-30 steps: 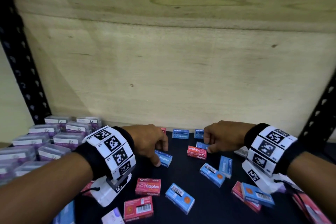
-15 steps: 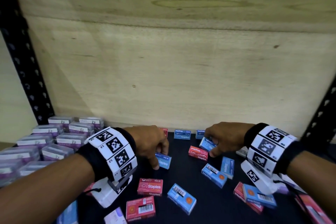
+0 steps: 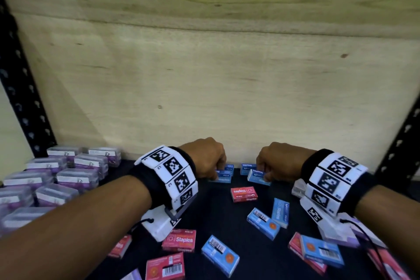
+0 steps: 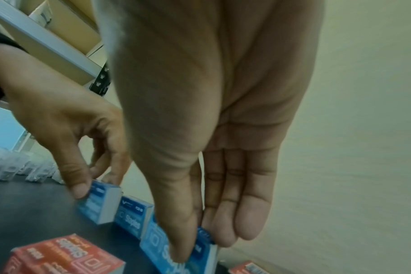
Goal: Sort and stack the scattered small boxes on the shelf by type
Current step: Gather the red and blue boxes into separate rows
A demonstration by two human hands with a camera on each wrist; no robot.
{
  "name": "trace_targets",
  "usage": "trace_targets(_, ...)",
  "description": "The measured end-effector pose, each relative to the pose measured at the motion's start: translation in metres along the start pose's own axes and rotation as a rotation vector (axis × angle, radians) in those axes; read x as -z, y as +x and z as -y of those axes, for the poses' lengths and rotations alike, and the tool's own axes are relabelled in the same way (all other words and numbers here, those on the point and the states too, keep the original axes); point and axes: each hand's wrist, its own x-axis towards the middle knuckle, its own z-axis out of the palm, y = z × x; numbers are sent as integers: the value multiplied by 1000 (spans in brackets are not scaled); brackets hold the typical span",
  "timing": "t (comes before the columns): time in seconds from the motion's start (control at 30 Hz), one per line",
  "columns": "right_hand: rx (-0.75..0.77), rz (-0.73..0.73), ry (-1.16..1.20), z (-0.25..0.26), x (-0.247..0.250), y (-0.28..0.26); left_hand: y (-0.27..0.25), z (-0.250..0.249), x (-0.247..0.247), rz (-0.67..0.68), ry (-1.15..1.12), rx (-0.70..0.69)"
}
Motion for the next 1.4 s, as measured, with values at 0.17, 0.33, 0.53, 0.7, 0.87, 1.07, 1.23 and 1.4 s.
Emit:
trace_targets(0.17,6,-20,8,-1,-1,7,13,-12,-1,9,67,-21)
trace_targets(0.33,14,-33,-1,-4,-5,8,16,-16,-3,10,80,-48)
trace_targets(0.53,40,-55,-19,-9,-2,-10,0,-16,1,-62,178,-69)
trace_targets(0.7,24,13,93,-16,3,-48,-12,-30,-4,56,151,-139)
trace_targets(0.87,6,207,226,-19,-4,-94,-13,-46,-14,138,216,-147)
trace_targets(1.07,-41,318,172,-18,-23,-120,-10,-57,-13,86,286,-135)
trace_targets(1.23,-63,284,114,-16,-24,-130,-12,-62,-17,51,295,-116)
trace_targets(1.4,-101,273,67,-19,-23,-141,-14,-67,-24,29,286,-168)
